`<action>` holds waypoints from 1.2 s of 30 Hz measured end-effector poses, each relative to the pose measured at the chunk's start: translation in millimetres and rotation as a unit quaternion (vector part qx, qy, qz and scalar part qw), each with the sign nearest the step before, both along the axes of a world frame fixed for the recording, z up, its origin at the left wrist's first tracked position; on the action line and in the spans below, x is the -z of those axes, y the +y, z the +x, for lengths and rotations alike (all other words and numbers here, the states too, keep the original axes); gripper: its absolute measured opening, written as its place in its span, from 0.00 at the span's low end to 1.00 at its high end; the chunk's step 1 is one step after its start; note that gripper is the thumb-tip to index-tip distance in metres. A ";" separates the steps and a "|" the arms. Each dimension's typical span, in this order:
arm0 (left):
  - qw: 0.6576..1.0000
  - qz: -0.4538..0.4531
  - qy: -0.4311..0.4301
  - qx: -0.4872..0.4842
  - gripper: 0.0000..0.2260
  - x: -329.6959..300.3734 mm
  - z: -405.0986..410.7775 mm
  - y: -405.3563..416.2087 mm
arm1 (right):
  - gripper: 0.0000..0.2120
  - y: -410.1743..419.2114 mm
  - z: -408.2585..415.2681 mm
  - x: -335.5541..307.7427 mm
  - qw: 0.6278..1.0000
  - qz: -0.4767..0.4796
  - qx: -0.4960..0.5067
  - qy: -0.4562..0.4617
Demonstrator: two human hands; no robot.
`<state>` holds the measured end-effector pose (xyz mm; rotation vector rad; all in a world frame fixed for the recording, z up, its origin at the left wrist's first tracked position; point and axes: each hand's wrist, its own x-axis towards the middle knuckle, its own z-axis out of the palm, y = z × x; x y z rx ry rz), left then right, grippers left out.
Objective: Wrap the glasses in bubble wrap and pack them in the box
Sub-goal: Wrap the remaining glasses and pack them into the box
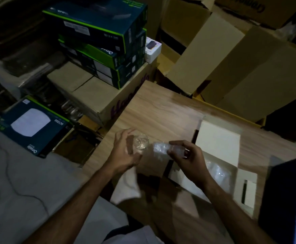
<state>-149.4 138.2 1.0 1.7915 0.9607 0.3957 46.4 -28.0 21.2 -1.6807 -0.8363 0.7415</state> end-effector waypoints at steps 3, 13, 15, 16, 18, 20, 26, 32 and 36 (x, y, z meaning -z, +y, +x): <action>0.992 0.045 0.116 0.004 0.50 33.1 0.1 17.3 | 0.15 21.5 -4.3 7.7 0.999 0.008 0.018 -0.040; 0.996 0.015 0.072 0.060 0.29 47.0 27.7 22.9 | 0.14 71.3 -23.1 14.1 0.985 -0.063 -0.006 -0.163; 0.994 0.064 0.049 0.075 0.29 42.1 24.7 21.3 | 0.12 69.2 -21.3 6.8 0.979 -0.071 -0.023 -0.188; 0.991 0.095 0.046 0.084 0.29 36.0 24.0 18.9 | 0.12 67.6 -21.0 1.1 0.976 -0.069 -0.035 -0.206; 0.986 0.134 0.031 0.094 0.29 22.8 24.6 11.4 | 0.12 63.3 -22.5 -11.8 0.967 -0.059 -0.071 -0.238; 0.987 0.132 0.006 0.095 0.29 9.2 27.2 1.7 | 0.13 57.1 -24.6 -26.0 0.967 -0.054 -0.104 -0.226; 0.985 0.141 -0.032 0.098 0.31 -15.9 42.2 -26.8 | 0.12 14.1 -0.5 -59.6 0.965 -0.070 -0.138 -0.211; 0.981 0.134 -0.049 0.133 0.30 -22.5 71.7 -69.3 | 0.07 -27.5 17.2 -78.2 0.910 -0.141 -0.056 -0.386; 0.974 0.122 -0.054 0.185 0.28 -18.4 94.1 -96.6 | 0.08 -58.9 30.9 -73.6 0.906 -0.198 -0.091 -0.363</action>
